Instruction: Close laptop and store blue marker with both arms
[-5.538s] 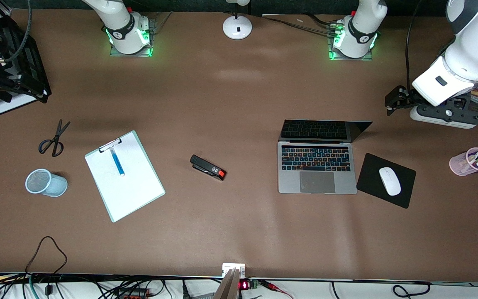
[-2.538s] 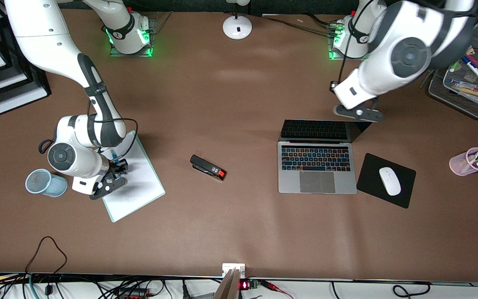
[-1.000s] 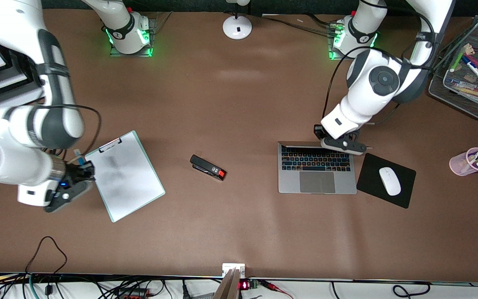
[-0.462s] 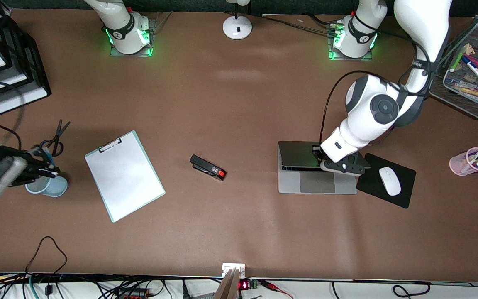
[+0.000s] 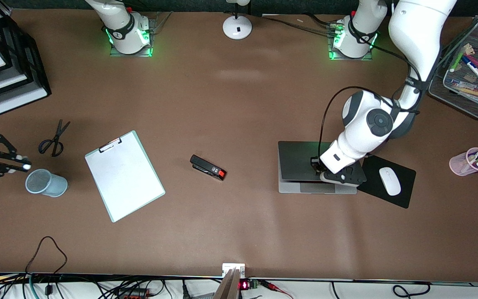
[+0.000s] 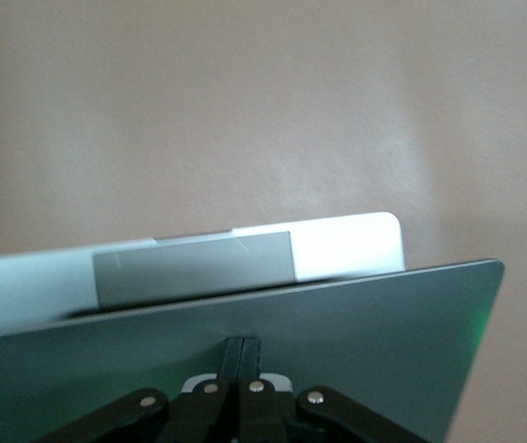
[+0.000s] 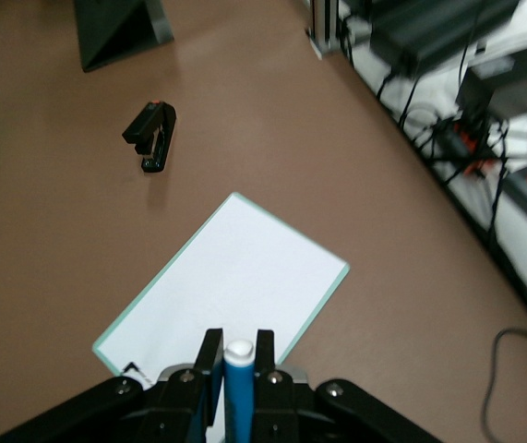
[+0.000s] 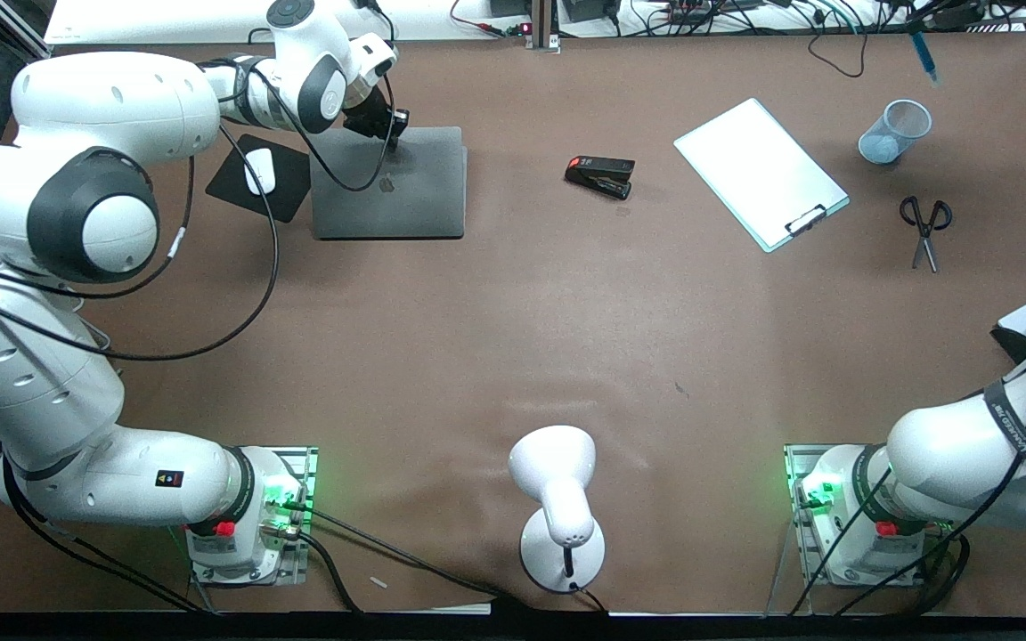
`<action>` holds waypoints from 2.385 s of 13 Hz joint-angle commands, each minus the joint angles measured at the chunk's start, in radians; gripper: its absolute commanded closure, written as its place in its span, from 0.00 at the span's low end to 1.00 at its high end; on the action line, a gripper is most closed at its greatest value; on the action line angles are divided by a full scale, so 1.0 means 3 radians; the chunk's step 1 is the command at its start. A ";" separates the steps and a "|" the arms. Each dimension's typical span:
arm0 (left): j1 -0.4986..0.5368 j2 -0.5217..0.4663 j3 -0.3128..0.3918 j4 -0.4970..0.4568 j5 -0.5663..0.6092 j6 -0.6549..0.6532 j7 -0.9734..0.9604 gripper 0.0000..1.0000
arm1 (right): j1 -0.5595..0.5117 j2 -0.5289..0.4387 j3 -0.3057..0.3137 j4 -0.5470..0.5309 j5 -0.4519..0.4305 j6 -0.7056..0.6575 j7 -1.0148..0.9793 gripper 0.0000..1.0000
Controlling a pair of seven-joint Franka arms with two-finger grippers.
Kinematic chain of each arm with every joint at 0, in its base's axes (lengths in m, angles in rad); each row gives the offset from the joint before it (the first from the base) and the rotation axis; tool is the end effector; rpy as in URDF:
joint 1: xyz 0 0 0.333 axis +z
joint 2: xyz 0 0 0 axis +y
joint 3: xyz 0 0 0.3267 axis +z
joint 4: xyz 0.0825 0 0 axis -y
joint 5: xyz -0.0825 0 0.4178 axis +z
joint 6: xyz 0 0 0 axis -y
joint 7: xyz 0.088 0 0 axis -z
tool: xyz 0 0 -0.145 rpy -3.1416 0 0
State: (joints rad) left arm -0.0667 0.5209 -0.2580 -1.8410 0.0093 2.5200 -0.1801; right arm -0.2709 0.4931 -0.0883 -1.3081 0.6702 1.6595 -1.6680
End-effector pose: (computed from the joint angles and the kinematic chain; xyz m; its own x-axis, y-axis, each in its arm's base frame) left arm 0.6643 -0.2147 0.2178 0.9846 -0.0953 0.1469 -0.1173 -0.9818 0.1491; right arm 0.7129 -0.1642 0.4370 0.3188 0.7464 0.5841 0.9409 -0.3238 -0.0996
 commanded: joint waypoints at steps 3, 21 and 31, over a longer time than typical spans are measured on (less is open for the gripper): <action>-0.0018 0.0456 0.0032 0.0450 0.0169 -0.0014 0.0043 1.00 | -0.0324 0.0263 0.0034 0.0040 0.0684 -0.0106 -0.0927 1.00; 0.0023 0.0183 0.0042 0.0640 0.0404 -0.0947 0.0028 1.00 | -0.0846 0.1046 0.0049 0.0029 0.1447 -0.0439 -0.2253 1.00; 0.0150 -0.0953 0.0011 0.0640 0.0383 -0.2376 0.0534 0.00 | -0.0836 0.0975 0.0033 0.0034 0.1060 -0.0567 -0.1258 0.00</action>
State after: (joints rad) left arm -0.0556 0.2939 -0.2469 -1.6194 0.1052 1.8258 -0.0727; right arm -0.5236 0.8013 -0.0873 -1.3093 1.0340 1.5031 -2.1386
